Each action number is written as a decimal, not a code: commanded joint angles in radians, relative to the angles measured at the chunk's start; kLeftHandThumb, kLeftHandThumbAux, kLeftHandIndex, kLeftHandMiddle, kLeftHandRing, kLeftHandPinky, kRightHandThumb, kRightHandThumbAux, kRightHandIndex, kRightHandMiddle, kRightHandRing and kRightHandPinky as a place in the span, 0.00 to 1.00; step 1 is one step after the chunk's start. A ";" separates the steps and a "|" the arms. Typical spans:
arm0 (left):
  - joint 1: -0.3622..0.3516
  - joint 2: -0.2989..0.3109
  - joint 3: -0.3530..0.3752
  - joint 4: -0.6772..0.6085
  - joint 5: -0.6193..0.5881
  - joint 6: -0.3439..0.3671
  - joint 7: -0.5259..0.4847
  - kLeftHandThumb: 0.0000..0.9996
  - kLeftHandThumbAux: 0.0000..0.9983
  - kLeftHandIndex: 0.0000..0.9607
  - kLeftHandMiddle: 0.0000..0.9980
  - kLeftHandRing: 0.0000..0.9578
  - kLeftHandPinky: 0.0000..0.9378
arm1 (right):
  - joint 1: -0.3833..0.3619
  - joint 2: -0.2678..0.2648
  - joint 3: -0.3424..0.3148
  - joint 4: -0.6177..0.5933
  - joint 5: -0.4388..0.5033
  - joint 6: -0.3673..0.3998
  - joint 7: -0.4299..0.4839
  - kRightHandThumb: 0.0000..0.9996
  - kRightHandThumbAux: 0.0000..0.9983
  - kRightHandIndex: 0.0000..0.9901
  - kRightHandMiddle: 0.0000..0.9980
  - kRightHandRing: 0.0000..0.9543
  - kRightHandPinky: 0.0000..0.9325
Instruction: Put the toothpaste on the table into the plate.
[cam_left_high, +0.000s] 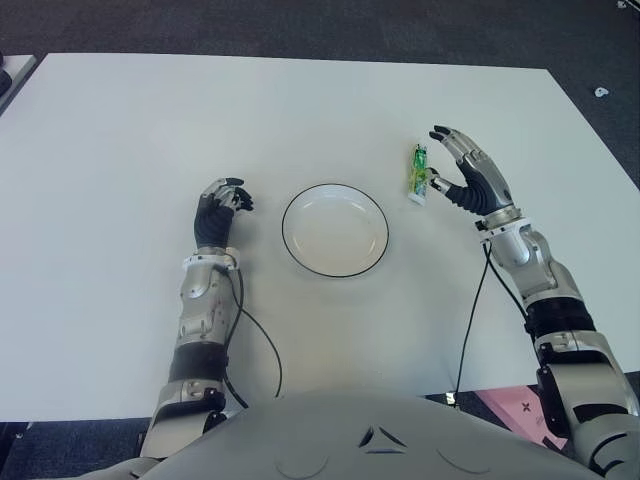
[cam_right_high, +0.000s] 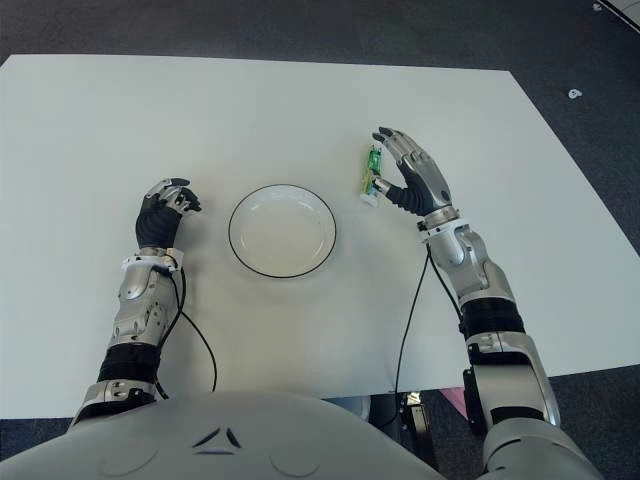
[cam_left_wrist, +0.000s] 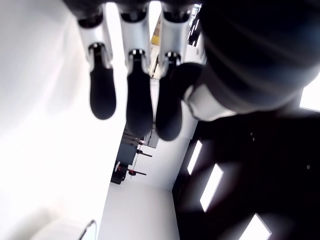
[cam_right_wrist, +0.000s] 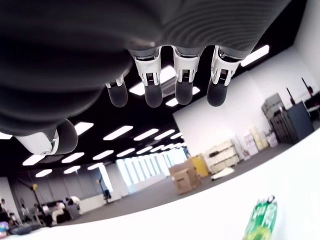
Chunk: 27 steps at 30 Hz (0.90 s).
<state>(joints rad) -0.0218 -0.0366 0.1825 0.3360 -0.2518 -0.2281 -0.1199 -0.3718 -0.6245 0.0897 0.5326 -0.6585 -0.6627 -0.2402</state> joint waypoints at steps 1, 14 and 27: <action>0.084 -0.021 -0.004 0.094 0.014 0.091 0.030 0.71 0.72 0.45 0.59 0.60 0.57 | -0.075 -0.059 0.063 0.066 -0.114 -0.003 -0.068 0.60 0.29 0.00 0.00 0.00 0.00; 0.093 -0.037 -0.002 0.074 0.002 0.093 0.033 0.71 0.72 0.45 0.59 0.60 0.59 | -0.319 -0.141 0.321 0.332 -0.391 -0.071 -0.348 0.61 0.30 0.00 0.00 0.00 0.00; 0.106 -0.030 -0.005 0.071 0.010 0.079 0.025 0.71 0.72 0.45 0.59 0.60 0.58 | -0.548 -0.116 0.665 0.614 -0.694 0.039 -0.693 0.61 0.32 0.00 0.00 0.00 0.00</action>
<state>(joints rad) -0.0144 -0.0522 0.1791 0.3218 -0.2534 -0.2306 -0.1134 -0.8774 -0.7550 0.6752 1.0892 -1.2839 -0.6539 -0.8593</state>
